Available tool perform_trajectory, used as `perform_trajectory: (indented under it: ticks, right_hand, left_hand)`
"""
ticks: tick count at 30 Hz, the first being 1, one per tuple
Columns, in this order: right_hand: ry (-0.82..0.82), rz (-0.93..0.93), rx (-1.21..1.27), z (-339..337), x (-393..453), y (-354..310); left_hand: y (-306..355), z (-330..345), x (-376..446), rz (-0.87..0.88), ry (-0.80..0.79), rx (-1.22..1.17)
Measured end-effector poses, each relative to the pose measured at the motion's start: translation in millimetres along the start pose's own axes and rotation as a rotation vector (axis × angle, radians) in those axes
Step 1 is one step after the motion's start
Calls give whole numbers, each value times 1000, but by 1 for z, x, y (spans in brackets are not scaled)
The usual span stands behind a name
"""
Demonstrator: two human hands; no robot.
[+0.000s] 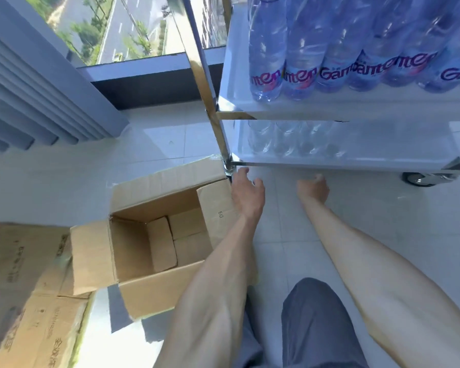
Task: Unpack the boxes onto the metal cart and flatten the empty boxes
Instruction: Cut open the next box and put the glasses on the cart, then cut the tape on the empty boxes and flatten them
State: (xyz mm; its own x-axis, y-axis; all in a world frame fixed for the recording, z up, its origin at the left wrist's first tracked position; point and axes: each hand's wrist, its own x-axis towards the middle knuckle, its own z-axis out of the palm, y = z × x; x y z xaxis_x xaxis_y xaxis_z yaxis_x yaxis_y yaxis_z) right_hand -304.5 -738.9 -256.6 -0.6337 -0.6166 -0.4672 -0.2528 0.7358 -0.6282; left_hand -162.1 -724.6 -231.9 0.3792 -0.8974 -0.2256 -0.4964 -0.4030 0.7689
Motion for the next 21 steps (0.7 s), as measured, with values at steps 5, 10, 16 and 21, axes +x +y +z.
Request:
perform_trajectory:
  ticks: [5,10,16,21]
  right_hand:
    - [-99,-117,-84,37,-105,24]
    - [-150,-320,-164,62,-203,30]
    - [-201,-407,-289,48,-278,70]
    - [-133,-315,-239,0,-290,111]
  left_hand:
    - [-40,-76,-49,-22,61,58]
    - [-103,-145,-88,-127,41,110]
    - [-136,-173,-127,-127,15,193]
    - [-110,-150,-155,80,-53,273]
